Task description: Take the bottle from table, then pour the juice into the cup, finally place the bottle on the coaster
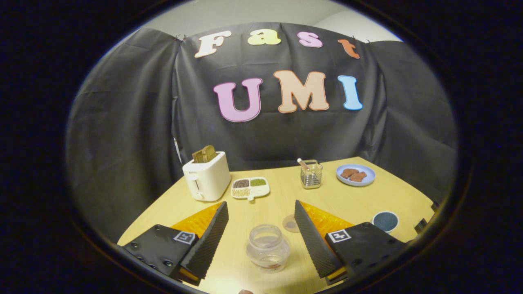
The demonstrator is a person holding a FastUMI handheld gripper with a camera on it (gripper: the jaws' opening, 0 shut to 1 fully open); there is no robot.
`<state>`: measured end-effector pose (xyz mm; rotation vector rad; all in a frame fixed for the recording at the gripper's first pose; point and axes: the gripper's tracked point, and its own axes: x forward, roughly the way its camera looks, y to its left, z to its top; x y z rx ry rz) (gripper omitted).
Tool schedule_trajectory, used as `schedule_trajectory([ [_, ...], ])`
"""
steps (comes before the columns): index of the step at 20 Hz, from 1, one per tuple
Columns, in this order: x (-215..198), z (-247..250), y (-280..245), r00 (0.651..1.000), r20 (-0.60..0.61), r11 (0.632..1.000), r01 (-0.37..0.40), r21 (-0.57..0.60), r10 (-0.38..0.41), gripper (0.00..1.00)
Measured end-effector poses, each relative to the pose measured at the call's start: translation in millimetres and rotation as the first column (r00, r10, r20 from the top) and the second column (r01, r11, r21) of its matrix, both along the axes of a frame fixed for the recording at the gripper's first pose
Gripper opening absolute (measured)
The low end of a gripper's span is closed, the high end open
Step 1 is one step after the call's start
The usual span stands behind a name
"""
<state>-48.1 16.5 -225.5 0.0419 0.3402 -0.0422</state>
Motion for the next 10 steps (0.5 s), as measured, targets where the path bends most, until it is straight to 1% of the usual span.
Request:
schedule_trajectory([
  [6,-7,-44,-2,0.994,-0.107,1.000,0.005,-0.016,-0.007,1.00],
  [10,-11,-71,-6,0.981,-0.194,0.999,0.015,-0.036,-0.022,1.00],
])
